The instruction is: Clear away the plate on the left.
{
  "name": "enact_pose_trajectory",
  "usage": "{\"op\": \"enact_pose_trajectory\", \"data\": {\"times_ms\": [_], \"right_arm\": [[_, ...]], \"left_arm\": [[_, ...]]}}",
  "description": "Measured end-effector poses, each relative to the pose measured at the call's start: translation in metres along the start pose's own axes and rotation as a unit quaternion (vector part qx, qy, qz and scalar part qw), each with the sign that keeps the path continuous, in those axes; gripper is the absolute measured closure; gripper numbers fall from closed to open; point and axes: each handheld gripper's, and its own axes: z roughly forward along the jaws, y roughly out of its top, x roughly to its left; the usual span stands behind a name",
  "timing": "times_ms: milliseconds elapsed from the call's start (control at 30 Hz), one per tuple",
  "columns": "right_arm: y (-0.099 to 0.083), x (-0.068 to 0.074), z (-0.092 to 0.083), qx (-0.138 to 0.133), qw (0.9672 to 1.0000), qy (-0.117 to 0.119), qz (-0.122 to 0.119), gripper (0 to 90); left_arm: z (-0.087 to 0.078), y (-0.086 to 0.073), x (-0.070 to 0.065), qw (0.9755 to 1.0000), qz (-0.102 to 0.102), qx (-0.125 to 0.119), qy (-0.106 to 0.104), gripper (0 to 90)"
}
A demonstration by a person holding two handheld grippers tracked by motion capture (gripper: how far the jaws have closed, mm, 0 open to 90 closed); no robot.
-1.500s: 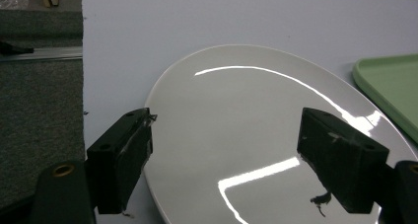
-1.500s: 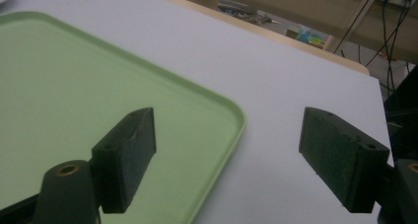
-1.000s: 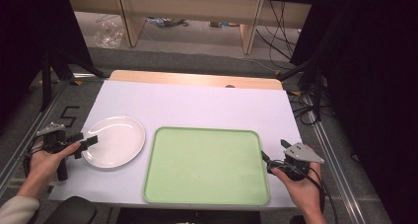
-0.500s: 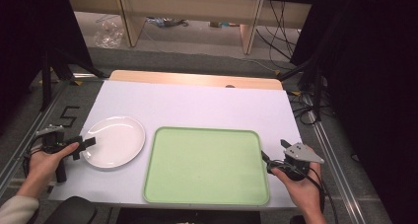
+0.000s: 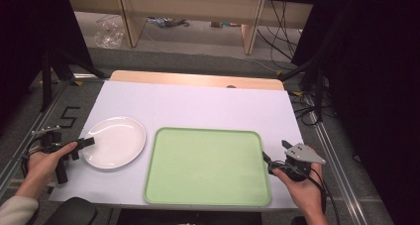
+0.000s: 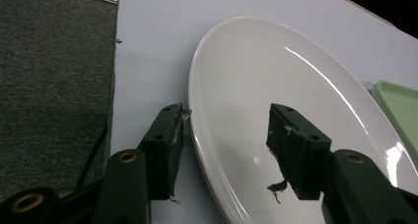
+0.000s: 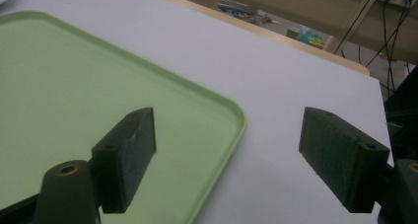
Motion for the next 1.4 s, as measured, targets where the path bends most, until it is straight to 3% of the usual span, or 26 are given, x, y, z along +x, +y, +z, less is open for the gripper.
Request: {"op": "enact_pose_trajectory", "data": {"times_ms": [167, 367, 400, 533, 733, 767, 800, 867, 900, 933, 967, 1033, 1067, 1100, 1167, 1267, 1400], "right_arm": [[0.0, -0.001, 0.0, -0.003, 1.0, -0.004, -0.005, 22.7], [0.0, -0.001, 0.001, -0.003, 1.0, -0.004, -0.007, 22.7], [0.0, -0.001, 0.001, -0.003, 1.0, -0.004, -0.008, 22.7], [0.0, 0.0, 0.001, -0.006, 0.9999, -0.006, -0.006, 22.7], [0.0, 0.0, 0.002, -0.005, 1.0, -0.006, -0.005, 22.7], [0.0, 0.0, 0.002, -0.005, 1.0, -0.006, -0.005, 22.7], [0.0, 0.0, 0.001, -0.002, 1.0, -0.004, 0.0, 22.7], [0.0, 0.0, 0.001, -0.002, 1.0, -0.004, 0.0, 22.7], [0.0, 0.001, 0.002, -0.001, 1.0, -0.003, 0.0, 22.8], [0.0, 0.001, 0.002, -0.001, 1.0, -0.003, 0.0, 22.8], [0.0, 0.0, 0.002, -0.006, 0.9999, -0.007, -0.006, 22.7], [0.001, 0.0, 0.0, -0.003, 1.0, -0.003, -0.003, 22.7], [0.001, 0.0, 0.0, -0.003, 1.0, -0.003, -0.003, 22.7], [0.0, 0.0, 0.0, 0.001, 1.0, -0.001, -0.001, 22.7], [0.0, 0.0, 0.001, -0.002, 1.0, -0.002, 0.0, 22.7], [0.0, 0.0, 0.001, -0.007, 0.9999, -0.006, -0.005, 22.7], [0.001, 0.0, 0.001, -0.003, 1.0, -0.005, -0.007, 22.7]], "left_arm": [[0.0, 0.0, 0.003, 0.9999, -0.014, -0.001, -0.006, 52.7], [0.0, 0.001, 0.005, 0.9999, -0.006, 0.004, 0.008, 63.0], [-0.001, 0.001, 0.005, 0.9999, -0.002, 0.005, 0.012, 69.2], [-0.001, 0.003, 0.007, 0.9998, -0.004, 0.009, 0.015, 72.1], [-0.002, 0.004, 0.009, 0.9995, -0.025, 0.011, 0.012, 75.0], [-0.002, 0.004, 0.009, 0.9995, -0.025, 0.011, 0.012, 79.2], [-0.008, 0.01, 0.008, 0.9998, -0.008, -0.005, 0.02, 83.2], [-0.011, 0.013, 0.007, 0.9997, 0.004, -0.006, 0.025, 86.5], [-0.009, 0.013, 0.005, 0.9999, -0.007, 0.008, 0.001, 89.6], [-0.009, 0.013, 0.005, 0.9999, -0.007, 0.008, 0.001, 89.5], [-0.006, 0.01, 0.005, 0.9997, -0.026, 0.0, -0.004, 89.2], [-0.007, 0.012, 0.002, 0.9997, -0.02, -0.007, 0.01, 86.5], [-0.007, 0.012, 0.002, 0.9997, -0.02, -0.007, 0.01, 80.9], [-0.009, 0.016, 0.0, 0.9993, -0.008, -0.005, 0.035, 76.5], [-0.008, 0.014, 0.002, 0.9989, -0.015, -0.004, 0.044, 68.2], [-0.006, 0.011, 0.004, 0.9984, -0.031, 0.015, 0.045, 60.9], [-0.004, 0.011, 0.005, 0.998, -0.047, 0.029, 0.03, 59.8]]}}
